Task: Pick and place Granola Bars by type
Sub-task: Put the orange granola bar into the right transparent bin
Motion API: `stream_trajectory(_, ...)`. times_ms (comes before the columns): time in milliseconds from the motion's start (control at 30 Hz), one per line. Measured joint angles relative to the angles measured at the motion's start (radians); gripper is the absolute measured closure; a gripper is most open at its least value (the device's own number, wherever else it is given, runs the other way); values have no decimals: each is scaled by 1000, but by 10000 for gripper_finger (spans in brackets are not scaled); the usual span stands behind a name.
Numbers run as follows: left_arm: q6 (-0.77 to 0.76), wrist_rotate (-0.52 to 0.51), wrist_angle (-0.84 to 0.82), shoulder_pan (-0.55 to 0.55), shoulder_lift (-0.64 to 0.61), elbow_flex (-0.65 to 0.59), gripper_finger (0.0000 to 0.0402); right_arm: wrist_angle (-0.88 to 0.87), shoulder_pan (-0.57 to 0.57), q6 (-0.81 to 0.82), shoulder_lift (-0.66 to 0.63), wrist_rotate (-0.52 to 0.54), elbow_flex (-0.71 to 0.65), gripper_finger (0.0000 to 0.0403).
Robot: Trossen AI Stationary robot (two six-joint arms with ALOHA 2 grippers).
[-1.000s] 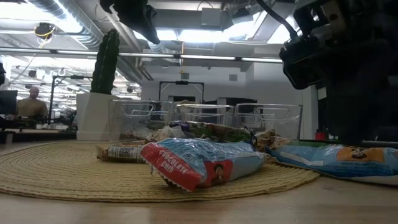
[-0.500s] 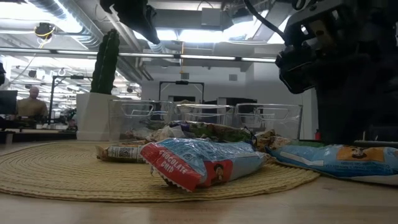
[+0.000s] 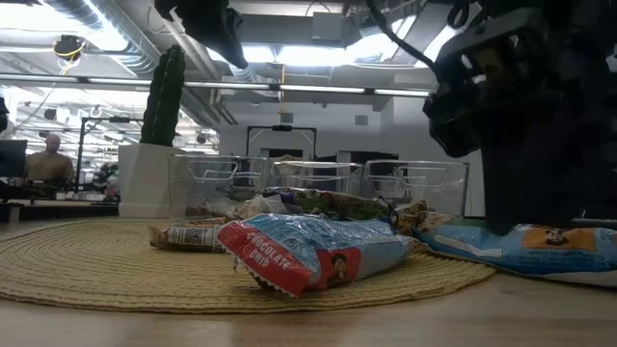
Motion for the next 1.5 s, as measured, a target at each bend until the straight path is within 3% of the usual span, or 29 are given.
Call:
stream_trajectory(233, -7, 0, -14, 0, 0, 0, 313, -2, -2, 0, 12, 0, 0, 255)
stream_trajectory(533, -7, 0, -17, 0, 0, 0, 313, 89, -2, -4, 12, -76, 0, 391)
stream_trajectory(733, -7, 0, -17, 0, 0, 0, 313, 74, -2, -9, -30, -133, 36, 396)
stream_trajectory(1100, -7, 1, -17, 0, -1, 0, 313, -106, -18, -67, -113, -72, 51, 397)
stream_trajectory(1333, -8, -2, -17, 0, -1, 0, 313, -267, -101, -218, -166, -117, 52, 399)
stream_trajectory(1500, -22, -7, -13, 0, 0, 0, 313, -442, -204, -385, -282, -121, 52, 398)
